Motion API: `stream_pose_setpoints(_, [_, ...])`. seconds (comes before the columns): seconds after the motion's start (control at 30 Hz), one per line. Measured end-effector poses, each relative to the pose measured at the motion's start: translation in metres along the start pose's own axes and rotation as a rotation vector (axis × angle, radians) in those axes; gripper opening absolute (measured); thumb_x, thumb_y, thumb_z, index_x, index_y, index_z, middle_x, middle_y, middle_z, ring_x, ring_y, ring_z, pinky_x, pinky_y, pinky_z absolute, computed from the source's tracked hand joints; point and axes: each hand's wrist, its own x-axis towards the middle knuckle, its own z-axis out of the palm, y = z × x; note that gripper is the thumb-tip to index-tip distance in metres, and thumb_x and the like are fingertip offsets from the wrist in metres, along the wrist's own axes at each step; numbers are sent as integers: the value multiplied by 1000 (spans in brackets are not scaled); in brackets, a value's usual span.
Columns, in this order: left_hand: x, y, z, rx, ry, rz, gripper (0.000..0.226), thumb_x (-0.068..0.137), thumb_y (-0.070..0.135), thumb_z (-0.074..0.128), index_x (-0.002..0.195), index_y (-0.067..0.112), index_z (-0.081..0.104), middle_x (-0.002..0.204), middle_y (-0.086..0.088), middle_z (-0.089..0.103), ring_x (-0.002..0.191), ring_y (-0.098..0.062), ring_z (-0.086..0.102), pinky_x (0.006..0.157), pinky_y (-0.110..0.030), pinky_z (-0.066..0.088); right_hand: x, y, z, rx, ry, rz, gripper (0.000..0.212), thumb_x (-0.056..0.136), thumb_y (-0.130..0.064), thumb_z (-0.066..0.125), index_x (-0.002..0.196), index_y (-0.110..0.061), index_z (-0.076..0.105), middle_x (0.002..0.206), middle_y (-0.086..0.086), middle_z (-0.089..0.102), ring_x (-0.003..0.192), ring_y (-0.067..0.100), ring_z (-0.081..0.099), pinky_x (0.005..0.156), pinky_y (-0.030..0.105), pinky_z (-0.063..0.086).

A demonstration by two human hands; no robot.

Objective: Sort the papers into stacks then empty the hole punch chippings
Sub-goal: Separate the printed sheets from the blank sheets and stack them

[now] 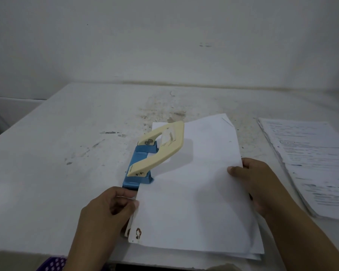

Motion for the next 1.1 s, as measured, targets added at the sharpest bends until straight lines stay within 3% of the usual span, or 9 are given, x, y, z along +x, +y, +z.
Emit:
stream_pose_setpoints(0.13, [0, 1, 1, -15, 15, 18, 13, 76, 17, 73, 75, 27, 65, 67, 20, 70, 55, -1, 64, 49, -15, 42, 1, 1, 0, 37, 0, 23, 12, 84, -3, 59, 84, -9, 69, 87, 14, 73, 81, 33, 68, 76, 43, 55])
stream_pose_setpoints(0.3, [-2, 13, -6, 89, 56, 54, 17, 80, 15, 68, 72, 30, 62, 58, 9, 68, 50, -9, 64, 51, -18, 43, 3, 3, 0, 20, -5, 21, 12, 83, -4, 59, 83, -10, 69, 85, 13, 73, 84, 35, 69, 81, 50, 54])
stream_pose_setpoints(0.43, [10, 48, -23, 242, 269, 315, 14, 87, 30, 52, 73, 32, 55, 62, 12, 63, 56, -2, 61, 54, -10, 35, 4, 3, 0, -19, -11, 14, 10, 81, -6, 60, 82, -9, 69, 86, 14, 73, 86, 38, 68, 85, 56, 53])
stream_pose_setpoints(0.5, [24, 75, -25, 201, 295, 444, 12, 89, 33, 47, 82, 33, 56, 69, 19, 61, 64, 6, 60, 54, -5, 38, 4, 3, 0, -24, -8, 12, 9, 81, -7, 60, 81, -9, 69, 85, 14, 73, 87, 39, 67, 85, 56, 52])
stream_pose_setpoints(0.57, [43, 101, -18, 123, 251, 547, 14, 92, 32, 45, 89, 32, 58, 75, 22, 60, 75, 16, 57, 61, 2, 39, 4, 2, 0, -40, -8, 6, 9, 80, -8, 60, 80, -9, 69, 86, 15, 73, 87, 40, 67, 86, 57, 52])
stream_pose_setpoints(0.63, [61, 126, -4, 56, 144, 597, 18, 95, 32, 42, 92, 31, 60, 80, 22, 61, 81, 14, 57, 67, 3, 38, 3, 2, 0, -31, -12, 11, 9, 80, -7, 60, 80, -8, 69, 85, 16, 73, 87, 41, 67, 85, 57, 51])
stream_pose_setpoints(0.8, [93, 164, 44, -161, -166, 545, 40, 99, 39, 31, 95, 21, 66, 90, 9, 67, 89, -4, 60, 83, -21, 46, 2, 3, 0, -27, -17, 25, 10, 82, -8, 59, 82, -8, 69, 85, 15, 73, 84, 38, 68, 84, 57, 53])
stream_pose_setpoints(1.0, [102, 162, 74, -119, -266, 508, 41, 96, 48, 31, 94, 29, 66, 92, 14, 67, 92, 1, 58, 78, -16, 42, 6, 5, 0, -8, -34, 41, 13, 84, -8, 59, 83, -12, 71, 80, 7, 75, 77, 30, 71, 80, 51, 56])
stream_pose_setpoints(1.1, [102, 157, 79, -15, -248, 553, 38, 96, 45, 34, 96, 23, 66, 93, 12, 68, 90, -4, 60, 74, -14, 42, 8, 9, 0, 5, -22, 51, 13, 84, -11, 59, 82, -16, 71, 77, 3, 75, 74, 26, 71, 75, 46, 58])
